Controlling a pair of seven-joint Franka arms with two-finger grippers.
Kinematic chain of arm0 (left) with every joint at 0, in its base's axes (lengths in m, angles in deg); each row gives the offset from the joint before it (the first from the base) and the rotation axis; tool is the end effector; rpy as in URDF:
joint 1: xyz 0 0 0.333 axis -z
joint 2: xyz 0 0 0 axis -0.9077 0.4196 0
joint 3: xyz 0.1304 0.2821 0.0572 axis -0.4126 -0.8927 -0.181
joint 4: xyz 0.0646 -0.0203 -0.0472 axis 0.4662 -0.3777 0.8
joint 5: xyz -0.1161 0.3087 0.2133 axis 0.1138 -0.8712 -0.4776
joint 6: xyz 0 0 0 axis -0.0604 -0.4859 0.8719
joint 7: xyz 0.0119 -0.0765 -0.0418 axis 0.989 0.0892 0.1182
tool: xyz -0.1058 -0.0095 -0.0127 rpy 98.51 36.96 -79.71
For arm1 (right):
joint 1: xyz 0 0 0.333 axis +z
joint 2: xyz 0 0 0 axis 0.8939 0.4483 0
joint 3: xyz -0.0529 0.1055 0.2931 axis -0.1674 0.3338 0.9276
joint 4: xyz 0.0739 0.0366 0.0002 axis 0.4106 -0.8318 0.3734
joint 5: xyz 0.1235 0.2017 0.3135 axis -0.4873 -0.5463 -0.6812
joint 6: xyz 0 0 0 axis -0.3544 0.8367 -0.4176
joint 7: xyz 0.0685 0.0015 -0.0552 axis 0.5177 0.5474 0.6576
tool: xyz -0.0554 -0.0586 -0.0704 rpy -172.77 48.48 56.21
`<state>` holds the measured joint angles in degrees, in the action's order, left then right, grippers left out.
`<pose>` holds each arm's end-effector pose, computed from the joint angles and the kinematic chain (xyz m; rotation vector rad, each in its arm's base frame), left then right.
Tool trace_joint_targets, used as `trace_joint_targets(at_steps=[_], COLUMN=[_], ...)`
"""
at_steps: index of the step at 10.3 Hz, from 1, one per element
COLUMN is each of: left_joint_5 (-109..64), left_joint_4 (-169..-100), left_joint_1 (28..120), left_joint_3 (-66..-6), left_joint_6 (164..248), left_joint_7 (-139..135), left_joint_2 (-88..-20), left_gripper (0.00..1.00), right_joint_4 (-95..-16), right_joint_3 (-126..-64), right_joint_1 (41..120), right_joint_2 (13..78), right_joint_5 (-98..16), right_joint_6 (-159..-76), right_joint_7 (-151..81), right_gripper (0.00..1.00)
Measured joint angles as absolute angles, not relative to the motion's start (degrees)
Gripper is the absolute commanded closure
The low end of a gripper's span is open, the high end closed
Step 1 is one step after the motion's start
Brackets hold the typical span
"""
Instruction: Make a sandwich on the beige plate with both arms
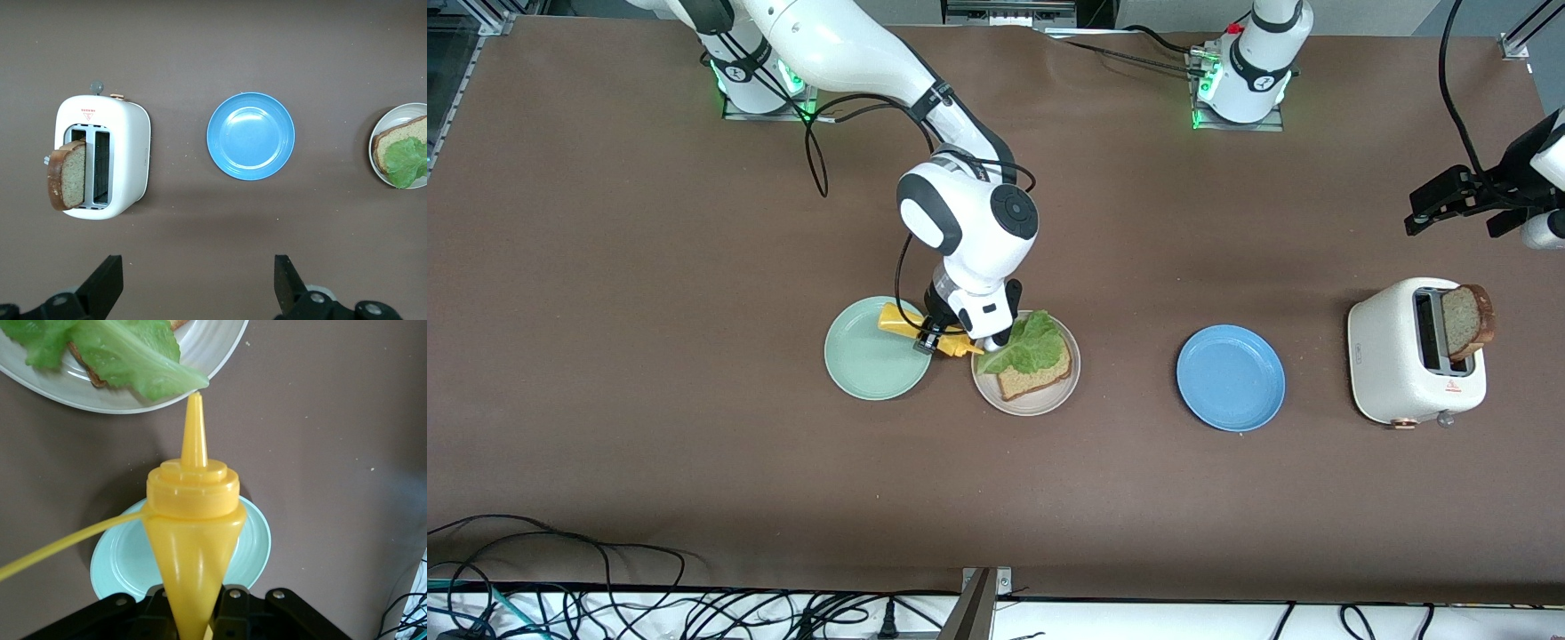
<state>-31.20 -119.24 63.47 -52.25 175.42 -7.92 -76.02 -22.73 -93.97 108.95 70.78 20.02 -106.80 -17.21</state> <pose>0.5684 -0.0042 0.6334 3.1346 0.0077 -0.0258 0.5732 0.4807 0.2838 2.1333 1.5932 -0.1241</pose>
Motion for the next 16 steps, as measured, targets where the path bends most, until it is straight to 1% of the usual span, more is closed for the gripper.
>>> trace_joint_targets(at_steps=[4, 6, 9, 13, 14, 16], left_joint_5=[-31.2, -31.2, -31.2, -31.2, -31.2, -31.2], left_joint_4=[-119.24, -119.27, -119.29, -119.29, -119.29, -119.29], left_joint_1=[63.46, 63.46, 63.45, 63.45, 63.45, 63.44], left_joint_3=[-52.25, -52.25, -52.25, -52.25, -52.26, -52.27], left_joint_6=[175.42, 175.42, 175.42, 175.42, 175.42, 175.42], left_joint_7=[-7.92, -7.92, -7.92, -7.92, -7.92, -7.92], left_joint_2=[-76.02, -76.02, -76.02, -76.02, -76.02, -76.02], left_gripper=[0.0, 0.0, 0.0, 0.0, 0.0, 0.0], right_joint_4=[-21.2, -20.05, -19.8, -20.09, -21.59, -28.66], right_joint_3=[-94.32, -94.91, -94.96, -95.09, -95.17, -95.25], right_joint_1=[108.13, 105.44, 99.98, 94.26, 91.74, 86.37], right_joint_2=[70.54, 69.11, 64.7, 62.48, 61.25, 56.85], right_joint_5=[19.36, 14.91, 8.42, -2.02, -6.02, -14.56], right_joint_6=[-106.77, -106.75, -106.56, -107.84, -109.85, -114.93], right_joint_7=[-17.69, -17.71, -16.94, -11.72, -8.39, -0.58], right_gripper=[1.0, 1.0, 1.0, 1.0, 1.0, 1.0])
